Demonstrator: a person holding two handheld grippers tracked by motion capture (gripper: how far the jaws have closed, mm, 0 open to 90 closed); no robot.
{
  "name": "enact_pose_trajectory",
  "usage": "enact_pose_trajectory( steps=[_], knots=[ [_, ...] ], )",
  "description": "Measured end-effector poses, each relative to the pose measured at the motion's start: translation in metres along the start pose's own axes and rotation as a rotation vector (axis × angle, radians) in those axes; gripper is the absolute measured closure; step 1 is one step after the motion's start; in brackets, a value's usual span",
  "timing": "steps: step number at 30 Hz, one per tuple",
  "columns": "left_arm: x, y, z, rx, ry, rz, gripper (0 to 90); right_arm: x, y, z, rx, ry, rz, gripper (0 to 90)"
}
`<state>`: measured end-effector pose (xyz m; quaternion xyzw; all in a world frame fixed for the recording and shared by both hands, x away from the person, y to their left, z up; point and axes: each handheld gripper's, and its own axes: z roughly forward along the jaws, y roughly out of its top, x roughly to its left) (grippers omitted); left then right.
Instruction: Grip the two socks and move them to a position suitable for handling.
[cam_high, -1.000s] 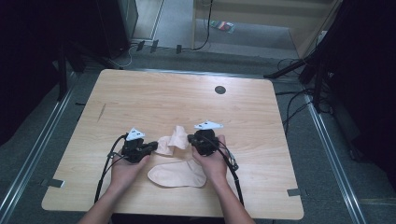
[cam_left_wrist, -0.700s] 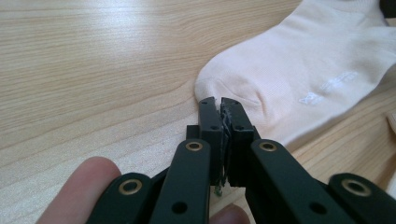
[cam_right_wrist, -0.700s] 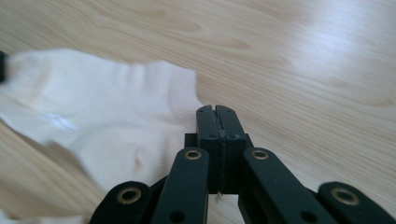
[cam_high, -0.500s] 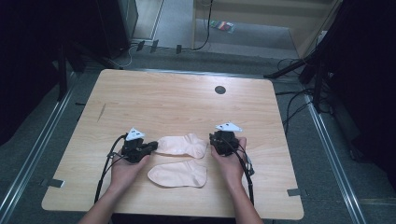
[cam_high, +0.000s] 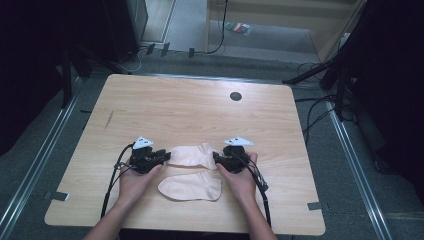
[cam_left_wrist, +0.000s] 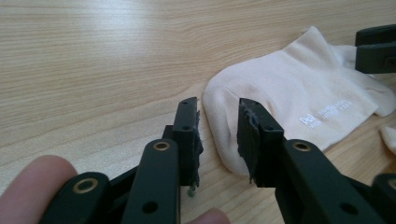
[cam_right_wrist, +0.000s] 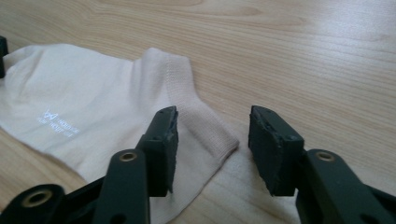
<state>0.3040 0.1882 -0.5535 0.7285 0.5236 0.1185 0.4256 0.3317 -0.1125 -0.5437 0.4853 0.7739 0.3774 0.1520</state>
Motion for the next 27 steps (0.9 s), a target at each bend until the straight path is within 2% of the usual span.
enact_pose_trajectory(
  steps=[3, 6, 7, 8, 10, 12, 16, 19, 23, 27],
  knots=[
    [-0.001, 0.000, 0.001, 0.002, 0.011, 0.007, 75.5, 0.002, -0.001, -0.001, 0.002, -0.004, -0.008, 57.0],
    [-0.006, 0.000, 0.002, 0.010, 0.033, 0.037, 83.8, 0.009, -0.005, -0.001, -0.007, -0.045, -0.081, 66.5],
    [-0.006, 0.000, 0.002, 0.010, 0.033, 0.037, 85.6, 0.009, -0.005, -0.001, -0.007, -0.045, -0.081, 66.5],
    [-0.007, 0.000, 0.003, 0.012, 0.042, 0.057, 87.0, 0.010, -0.006, -0.002, -0.013, -0.042, -0.083, 71.5],
    [-0.008, 0.000, 0.003, 0.015, 0.043, 0.062, 88.3, 0.010, -0.008, -0.002, -0.023, -0.043, -0.082, 76.1],
    [-0.010, 0.000, 0.003, 0.013, 0.057, 0.085, 89.1, 0.012, -0.010, -0.003, -0.025, -0.042, -0.091, 81.5],
    [-0.013, -0.001, 0.002, 0.012, 0.069, 0.111, 90.0, 0.015, -0.009, -0.003, -0.024, -0.053, -0.104, 84.9],
    [-0.014, -0.001, 0.000, 0.007, 0.054, 0.131, 90.0, 0.014, -0.009, -0.004, -0.018, -0.055, -0.088, 85.2],
    [-0.012, 0.000, -0.005, -0.005, 0.032, 0.118, 90.0, 0.011, -0.007, -0.011, -0.040, -0.051, -0.078, 85.3],
    [-0.011, 0.002, -0.014, -0.031, 0.008, 0.087, 90.0, 0.014, -0.002, -0.021, -0.070, -0.039, -0.079, 85.3]
  ],
)
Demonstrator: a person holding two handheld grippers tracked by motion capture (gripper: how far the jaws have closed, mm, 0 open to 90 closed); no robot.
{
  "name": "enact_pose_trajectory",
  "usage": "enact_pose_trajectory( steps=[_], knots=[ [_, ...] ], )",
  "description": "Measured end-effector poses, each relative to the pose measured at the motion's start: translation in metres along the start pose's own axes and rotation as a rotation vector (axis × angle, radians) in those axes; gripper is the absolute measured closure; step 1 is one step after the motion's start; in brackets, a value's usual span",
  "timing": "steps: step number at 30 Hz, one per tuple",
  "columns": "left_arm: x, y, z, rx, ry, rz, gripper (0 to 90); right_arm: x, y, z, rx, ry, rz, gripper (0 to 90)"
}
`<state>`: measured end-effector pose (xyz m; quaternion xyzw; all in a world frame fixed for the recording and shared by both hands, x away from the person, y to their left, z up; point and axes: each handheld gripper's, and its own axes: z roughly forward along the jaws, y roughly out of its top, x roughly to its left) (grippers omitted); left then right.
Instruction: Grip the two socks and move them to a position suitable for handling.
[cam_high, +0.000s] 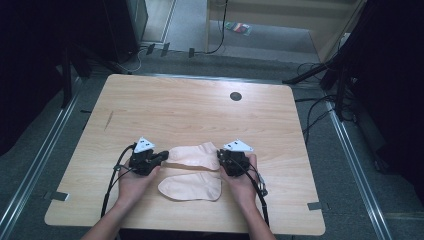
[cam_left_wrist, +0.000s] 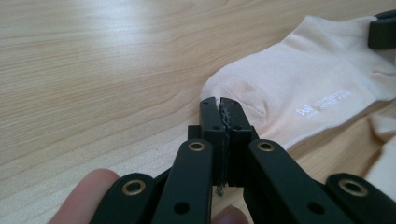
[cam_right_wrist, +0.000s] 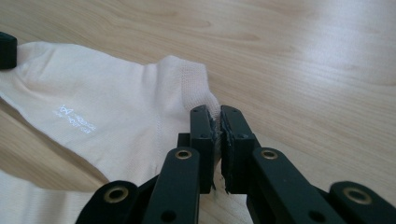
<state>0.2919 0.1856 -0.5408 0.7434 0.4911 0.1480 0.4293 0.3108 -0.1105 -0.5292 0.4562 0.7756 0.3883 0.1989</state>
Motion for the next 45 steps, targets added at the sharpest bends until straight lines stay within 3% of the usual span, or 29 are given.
enact_pose_trajectory(
  steps=[3, 12, 20, 34, 40, 45],
  knots=[
    [-0.003, 0.004, -0.013, -0.034, -0.006, -0.006, 90.0, 0.003, 0.006, -0.010, -0.020, 0.009, -0.002, 85.3],
    [-0.010, 0.006, -0.035, -0.062, -0.032, -0.004, 90.0, 0.009, 0.011, -0.032, -0.050, 0.027, -0.021, 85.3],
    [-0.021, 0.000, -0.054, -0.079, -0.045, 0.022, 90.0, 0.015, 0.008, -0.049, -0.057, 0.052, -0.016, 85.3],
    [-0.037, -0.024, -0.077, -0.071, -0.070, 0.024, 90.0, 0.029, -0.011, -0.072, -0.036, 0.078, -0.035, 85.2],
    [-0.040, -0.033, -0.082, -0.062, -0.069, 0.029, 90.0, 0.034, -0.019, -0.072, -0.019, 0.080, -0.047, 85.2],
    [-0.040, -0.045, -0.079, -0.024, -0.072, 0.029, 90.0, 0.038, -0.025, -0.069, -0.006, 0.084, -0.061, 85.2]
  ],
)
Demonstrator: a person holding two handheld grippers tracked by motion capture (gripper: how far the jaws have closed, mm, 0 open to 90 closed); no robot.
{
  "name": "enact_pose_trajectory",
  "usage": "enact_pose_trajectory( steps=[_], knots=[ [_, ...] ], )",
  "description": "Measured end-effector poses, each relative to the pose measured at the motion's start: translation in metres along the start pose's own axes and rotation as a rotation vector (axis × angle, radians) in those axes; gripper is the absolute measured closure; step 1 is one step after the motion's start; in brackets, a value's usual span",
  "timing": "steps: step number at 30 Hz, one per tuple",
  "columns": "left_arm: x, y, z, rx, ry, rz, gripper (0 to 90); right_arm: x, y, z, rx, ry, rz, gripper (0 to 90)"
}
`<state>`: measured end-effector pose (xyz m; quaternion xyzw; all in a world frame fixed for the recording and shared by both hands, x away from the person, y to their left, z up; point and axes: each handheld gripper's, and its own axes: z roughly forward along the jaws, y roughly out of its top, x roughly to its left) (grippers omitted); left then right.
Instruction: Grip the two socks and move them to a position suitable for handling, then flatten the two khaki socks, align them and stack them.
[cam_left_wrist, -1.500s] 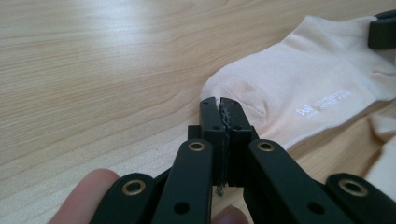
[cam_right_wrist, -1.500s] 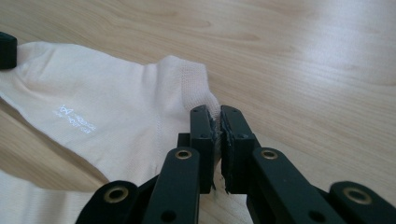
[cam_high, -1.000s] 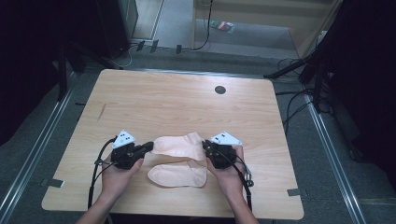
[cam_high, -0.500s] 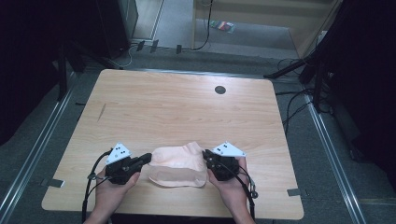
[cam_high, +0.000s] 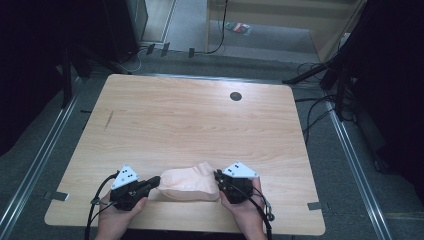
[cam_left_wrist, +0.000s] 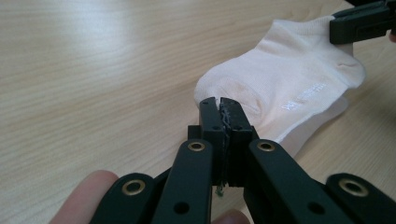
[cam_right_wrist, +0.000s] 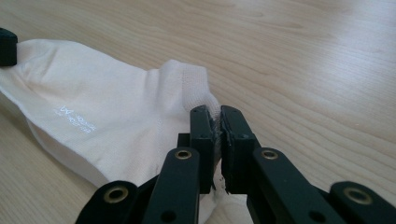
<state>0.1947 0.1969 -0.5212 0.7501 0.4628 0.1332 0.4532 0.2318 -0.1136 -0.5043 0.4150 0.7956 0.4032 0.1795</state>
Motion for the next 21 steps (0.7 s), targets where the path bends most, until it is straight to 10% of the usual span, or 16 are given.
enact_pose_trajectory(
  steps=[15, 21],
  knots=[
    [-0.003, -0.007, 0.015, 0.043, 0.021, 0.045, 89.8, -0.001, -0.013, 0.005, 0.033, -0.016, -0.005, 84.8],
    [-0.002, -0.009, 0.013, 0.019, 0.028, 0.029, 70.9, -0.003, -0.021, 0.008, 0.040, 0.047, 0.022, 58.1]
  ],
)
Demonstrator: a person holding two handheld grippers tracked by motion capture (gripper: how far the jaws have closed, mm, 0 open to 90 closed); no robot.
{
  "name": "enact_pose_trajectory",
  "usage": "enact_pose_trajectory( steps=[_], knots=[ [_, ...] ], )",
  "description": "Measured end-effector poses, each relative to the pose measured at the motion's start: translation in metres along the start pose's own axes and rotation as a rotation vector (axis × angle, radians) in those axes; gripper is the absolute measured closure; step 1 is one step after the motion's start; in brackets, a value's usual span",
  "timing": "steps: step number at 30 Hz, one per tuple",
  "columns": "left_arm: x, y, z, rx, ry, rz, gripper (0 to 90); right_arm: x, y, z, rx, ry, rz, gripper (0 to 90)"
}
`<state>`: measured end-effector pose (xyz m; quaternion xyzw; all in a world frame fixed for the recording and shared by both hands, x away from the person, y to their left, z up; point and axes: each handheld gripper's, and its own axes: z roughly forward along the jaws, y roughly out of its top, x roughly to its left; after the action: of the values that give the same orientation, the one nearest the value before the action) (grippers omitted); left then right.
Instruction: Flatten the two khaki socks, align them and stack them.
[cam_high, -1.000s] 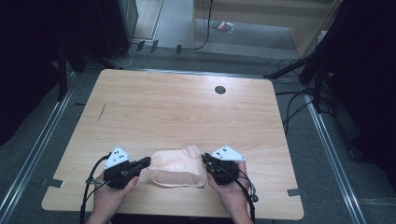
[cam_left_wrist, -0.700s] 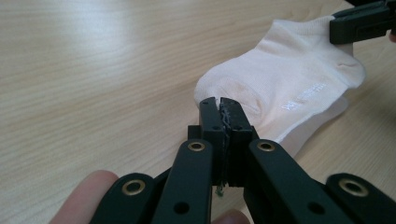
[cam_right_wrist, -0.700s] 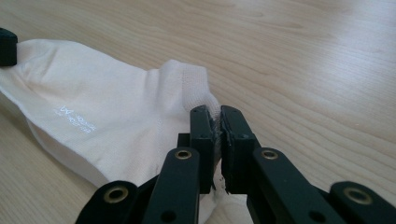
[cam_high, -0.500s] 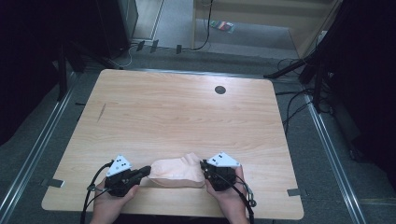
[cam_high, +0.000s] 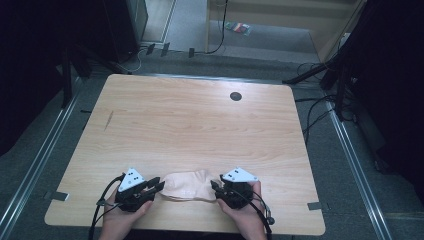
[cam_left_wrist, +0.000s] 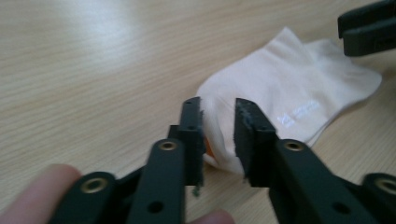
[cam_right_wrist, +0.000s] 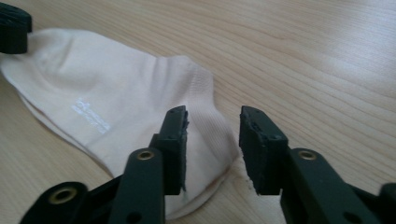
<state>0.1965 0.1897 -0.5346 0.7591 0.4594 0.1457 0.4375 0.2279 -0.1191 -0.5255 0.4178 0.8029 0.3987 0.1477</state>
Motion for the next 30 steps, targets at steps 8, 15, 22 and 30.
enact_pose_trajectory(
  steps=[8, 15, 22, 30],
  knots=[
    [-0.009, 0.008, -0.001, -0.070, -0.032, 0.010, 77.0, 0.003, 0.006, -0.012, -0.114, 0.013, 0.019, 71.0],
    [-0.015, -0.002, 0.024, 0.068, -0.027, 0.047, 79.7, 0.012, -0.002, 0.011, 0.001, 0.039, -0.020, 74.0],
    [-0.016, -0.004, 0.026, 0.088, -0.044, 0.073, 68.9, 0.008, -0.009, 0.019, 0.051, 0.031, -0.006, 71.6],
    [-0.009, 0.002, 0.009, -0.070, -0.084, 0.040, 31.7, 0.001, -0.002, 0.001, -0.076, 0.031, 0.006, 41.4]
  ],
)
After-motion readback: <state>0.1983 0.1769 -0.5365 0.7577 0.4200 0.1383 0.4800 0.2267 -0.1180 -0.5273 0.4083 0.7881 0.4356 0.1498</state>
